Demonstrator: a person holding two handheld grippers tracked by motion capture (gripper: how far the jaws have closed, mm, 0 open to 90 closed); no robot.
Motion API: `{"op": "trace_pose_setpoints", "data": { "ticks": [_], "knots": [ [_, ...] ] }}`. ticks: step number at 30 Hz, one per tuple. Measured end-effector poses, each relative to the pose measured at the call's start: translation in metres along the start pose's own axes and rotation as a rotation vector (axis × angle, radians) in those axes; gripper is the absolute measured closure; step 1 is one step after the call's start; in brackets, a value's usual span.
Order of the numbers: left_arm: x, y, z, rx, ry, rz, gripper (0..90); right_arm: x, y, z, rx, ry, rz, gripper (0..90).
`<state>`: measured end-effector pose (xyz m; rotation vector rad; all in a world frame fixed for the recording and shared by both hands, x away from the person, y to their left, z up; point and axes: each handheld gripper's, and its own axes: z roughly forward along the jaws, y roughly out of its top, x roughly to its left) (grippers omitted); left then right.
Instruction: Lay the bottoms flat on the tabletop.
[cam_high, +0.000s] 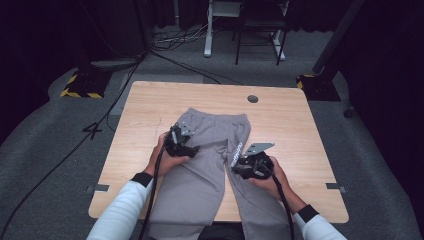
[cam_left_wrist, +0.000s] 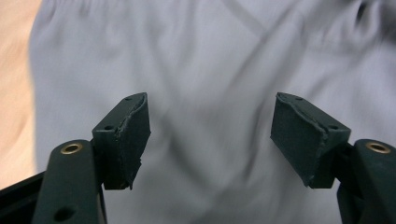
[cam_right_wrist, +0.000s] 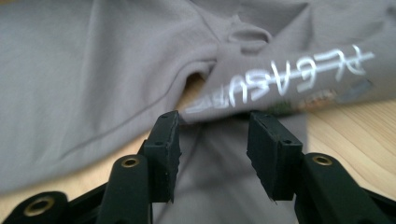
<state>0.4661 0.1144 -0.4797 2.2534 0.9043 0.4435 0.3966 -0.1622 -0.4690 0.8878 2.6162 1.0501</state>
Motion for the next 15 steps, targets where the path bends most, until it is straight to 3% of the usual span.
{"op": "trace_pose_setpoints", "data": {
  "ticks": [2, 5, 7, 9, 11, 13, 15],
  "knots": [
    [-0.004, 0.011, 0.013, 0.0, -0.019, 0.017, 28.0, 0.008, 0.005, 0.014, 0.031, 0.005, -0.034, 53.7],
    [-0.008, 0.02, 0.035, 0.043, 0.026, 0.045, 28.4, 0.02, 0.01, 0.026, 0.062, -0.008, -0.083, 57.4],
    [-0.004, 0.02, 0.038, 0.028, 0.006, 0.012, 27.9, 0.026, 0.012, 0.032, 0.07, -0.021, -0.107, 62.4],
    [0.003, 0.018, 0.038, 0.03, -0.002, -0.029, 28.1, 0.028, 0.014, 0.034, 0.065, -0.022, -0.107, 71.4],
    [0.01, 0.014, 0.034, 0.035, -0.009, -0.037, 28.2, 0.029, 0.014, 0.032, 0.071, -0.031, -0.124, 77.1],
    [0.019, 0.008, 0.027, 0.043, 0.031, -0.036, 29.3, 0.03, 0.012, 0.026, 0.076, -0.019, -0.123, 81.1],
    [0.03, -0.001, 0.019, 0.048, 0.054, -0.065, 30.7, 0.029, 0.009, 0.018, 0.071, -0.044, -0.126, 85.8]
  ]
}}
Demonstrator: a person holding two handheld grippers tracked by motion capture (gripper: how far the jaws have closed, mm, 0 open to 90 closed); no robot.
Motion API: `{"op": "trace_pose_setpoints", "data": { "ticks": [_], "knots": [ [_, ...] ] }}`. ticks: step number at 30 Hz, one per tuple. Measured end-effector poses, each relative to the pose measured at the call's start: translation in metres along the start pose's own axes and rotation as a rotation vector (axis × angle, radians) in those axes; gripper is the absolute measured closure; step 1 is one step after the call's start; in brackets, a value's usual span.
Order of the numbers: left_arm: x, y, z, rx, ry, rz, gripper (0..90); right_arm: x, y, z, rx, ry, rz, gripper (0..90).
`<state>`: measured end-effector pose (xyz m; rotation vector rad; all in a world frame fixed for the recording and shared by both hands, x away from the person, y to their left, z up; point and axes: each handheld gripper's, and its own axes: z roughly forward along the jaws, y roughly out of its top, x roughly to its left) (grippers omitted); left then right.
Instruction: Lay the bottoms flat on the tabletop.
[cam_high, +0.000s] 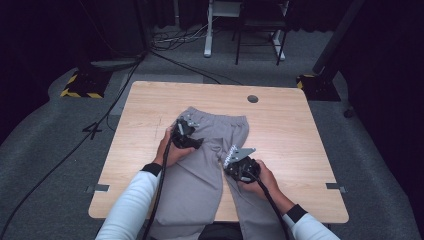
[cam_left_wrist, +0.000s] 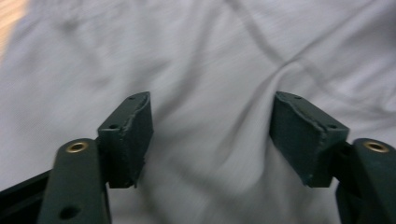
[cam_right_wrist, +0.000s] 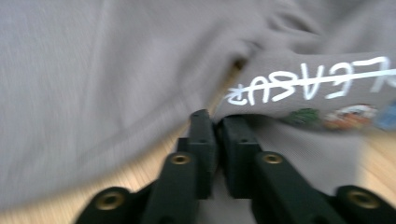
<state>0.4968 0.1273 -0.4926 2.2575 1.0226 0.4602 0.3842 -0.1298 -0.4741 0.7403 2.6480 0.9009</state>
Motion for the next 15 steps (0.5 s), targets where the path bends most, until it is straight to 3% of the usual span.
{"op": "trace_pose_setpoints", "data": {
  "ticks": [3, 5, 8, 11, 15],
  "knots": [
    [0.018, -0.015, -0.011, -0.001, 0.023, -0.045, 30.8, -0.01, -0.011, -0.022, -0.018, -0.034, 0.029, 86.7],
    [0.028, -0.025, -0.017, -0.004, 0.017, -0.084, 30.8, -0.02, -0.019, -0.038, -0.029, -0.075, 0.079, 86.8],
    [0.036, -0.037, -0.027, 0.006, 0.001, -0.109, 30.8, -0.035, -0.033, -0.059, -0.035, -0.143, 0.137, 87.4],
    [0.033, -0.045, -0.035, 0.012, -0.015, -0.1, 30.9, -0.049, -0.044, -0.072, -0.037, -0.225, 0.194, 89.1],
    [0.019, -0.054, -0.045, 0.017, -0.047, -0.052, 31.7, -0.059, -0.043, -0.076, -0.064, -0.227, 0.22, 81.5]
  ]
}}
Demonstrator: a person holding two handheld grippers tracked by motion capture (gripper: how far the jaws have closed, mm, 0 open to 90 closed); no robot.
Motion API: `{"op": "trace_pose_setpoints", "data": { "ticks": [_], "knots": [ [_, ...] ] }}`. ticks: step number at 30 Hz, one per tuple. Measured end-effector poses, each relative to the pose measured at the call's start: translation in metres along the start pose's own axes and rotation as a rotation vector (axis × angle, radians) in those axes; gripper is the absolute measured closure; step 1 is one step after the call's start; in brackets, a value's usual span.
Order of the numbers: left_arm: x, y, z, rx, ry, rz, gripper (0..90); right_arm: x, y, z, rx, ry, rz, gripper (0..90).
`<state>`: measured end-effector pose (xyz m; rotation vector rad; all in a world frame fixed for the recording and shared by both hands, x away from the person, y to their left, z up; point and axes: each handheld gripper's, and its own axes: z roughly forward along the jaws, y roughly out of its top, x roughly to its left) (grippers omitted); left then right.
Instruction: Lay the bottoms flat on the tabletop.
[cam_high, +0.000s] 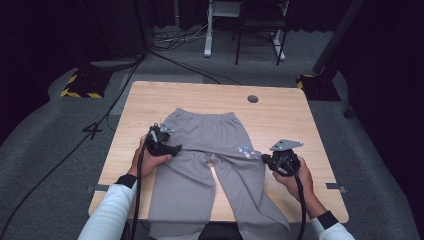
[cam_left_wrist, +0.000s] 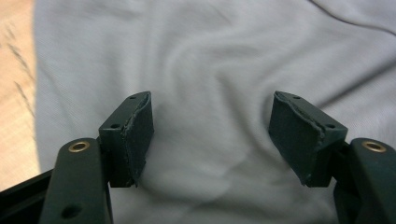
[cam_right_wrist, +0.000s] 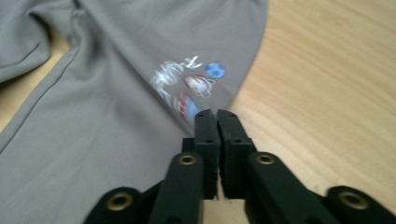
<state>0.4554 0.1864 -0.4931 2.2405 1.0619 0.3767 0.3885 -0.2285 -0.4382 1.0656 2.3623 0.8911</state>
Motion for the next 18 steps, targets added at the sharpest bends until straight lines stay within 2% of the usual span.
{"op": "trace_pose_setpoints", "data": {
  "ticks": [2, 3, 4, 5, 7, 9, 10, 12, 15, 18],
  "knots": [
    [-0.007, -0.005, -0.004, -0.001, -0.023, 0.029, 32.1, -0.005, 0.009, 0.007, -0.01, -0.014, -0.012, 73.8],
    [-0.01, -0.007, -0.006, 0.0, -0.03, 0.034, 32.1, -0.009, 0.015, 0.012, -0.014, -0.029, -0.013, 73.9],
    [-0.012, -0.01, -0.008, -0.001, -0.03, 0.044, 32.1, -0.013, 0.021, 0.018, -0.012, -0.065, -0.019, 71.7],
    [-0.014, -0.013, -0.009, -0.011, -0.041, 0.044, 32.2, -0.02, 0.029, 0.026, -0.017, -0.075, -0.008, 67.2],
    [-0.017, -0.019, -0.012, -0.037, -0.053, 0.056, 32.2, -0.029, 0.04, 0.042, 0.006, -0.053, 0.025, 65.0],
    [-0.018, -0.023, -0.015, -0.034, -0.06, 0.067, 32.2, -0.034, 0.049, 0.063, 0.033, -0.088, 0.011, 61.5],
    [-0.018, -0.024, -0.015, -0.038, -0.063, 0.069, 32.2, -0.037, 0.052, 0.075, 0.053, -0.052, 0.034, 60.9],
    [-0.016, -0.026, -0.016, -0.046, -0.068, 0.076, 32.1, -0.039, 0.056, 0.089, 0.083, -0.056, 0.04, 59.6],
    [-0.016, -0.027, -0.016, -0.05, -0.074, 0.073, 32.1, -0.041, 0.059, 0.105, 0.088, 0.006, 0.08, 57.9],
    [-0.015, -0.027, -0.014, -0.062, -0.069, 0.07, 31.8, -0.037, 0.059, 0.118, 0.127, 0.01, 0.038, 57.9]
  ]
}}
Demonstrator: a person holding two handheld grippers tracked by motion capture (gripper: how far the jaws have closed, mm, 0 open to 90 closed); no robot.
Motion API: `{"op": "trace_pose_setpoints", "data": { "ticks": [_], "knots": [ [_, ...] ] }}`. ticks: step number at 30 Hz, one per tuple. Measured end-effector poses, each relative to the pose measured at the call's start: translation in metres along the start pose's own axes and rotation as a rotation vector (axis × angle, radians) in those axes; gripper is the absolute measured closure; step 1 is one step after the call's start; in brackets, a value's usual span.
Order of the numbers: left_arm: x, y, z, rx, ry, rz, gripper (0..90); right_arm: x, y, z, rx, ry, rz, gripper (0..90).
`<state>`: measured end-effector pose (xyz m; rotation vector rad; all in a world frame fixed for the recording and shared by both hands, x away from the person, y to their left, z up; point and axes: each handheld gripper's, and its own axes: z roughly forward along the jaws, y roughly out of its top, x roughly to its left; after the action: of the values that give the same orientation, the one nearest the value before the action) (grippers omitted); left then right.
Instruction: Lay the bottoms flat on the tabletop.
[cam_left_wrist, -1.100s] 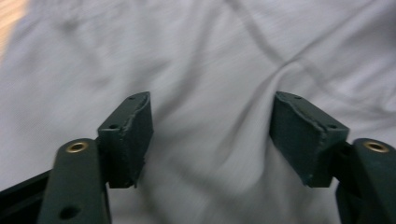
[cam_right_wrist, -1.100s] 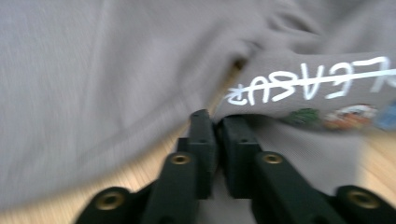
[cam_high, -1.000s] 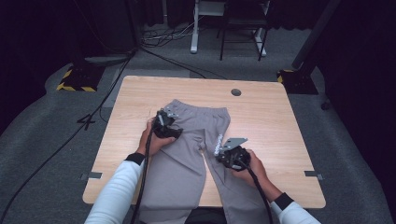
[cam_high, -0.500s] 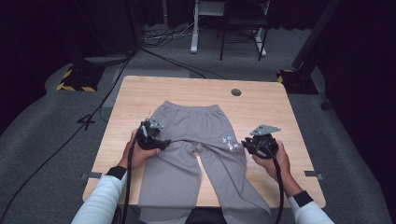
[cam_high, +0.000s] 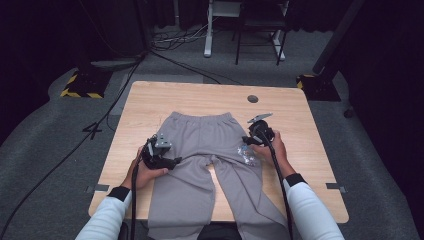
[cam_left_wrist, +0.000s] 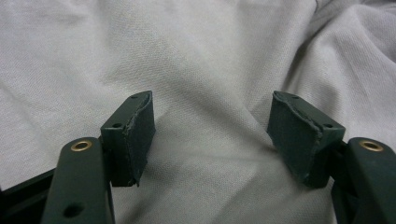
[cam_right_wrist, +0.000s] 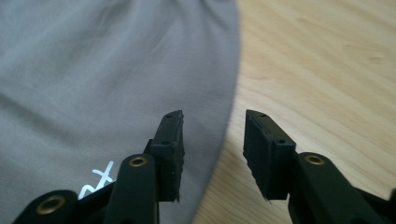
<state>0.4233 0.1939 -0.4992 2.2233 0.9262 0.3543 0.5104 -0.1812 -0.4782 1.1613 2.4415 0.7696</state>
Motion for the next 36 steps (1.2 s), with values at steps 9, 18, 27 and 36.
{"op": "trace_pose_setpoints", "data": {
  "ticks": [9, 18, 27, 36],
  "knots": [
    [0.007, 0.022, 0.022, -0.006, 0.013, -0.023, 31.0, -0.03, 0.0, 0.006, 0.003, -0.153, 0.033, 72.2],
    [0.008, 0.061, 0.059, -0.01, 0.029, -0.039, 28.8, -0.074, -0.008, 0.003, 0.016, -0.225, 0.108, 65.7],
    [-0.017, 0.04, 0.024, 0.0, -0.072, -0.05, 19.3, -0.012, -0.032, -0.035, -0.127, 0.146, -0.023, 38.2],
    [-0.061, 0.0, -0.002, 0.04, -0.084, 0.029, 19.3, 0.025, -0.068, -0.042, -0.049, 0.12, -0.057, 38.1]
  ]
}}
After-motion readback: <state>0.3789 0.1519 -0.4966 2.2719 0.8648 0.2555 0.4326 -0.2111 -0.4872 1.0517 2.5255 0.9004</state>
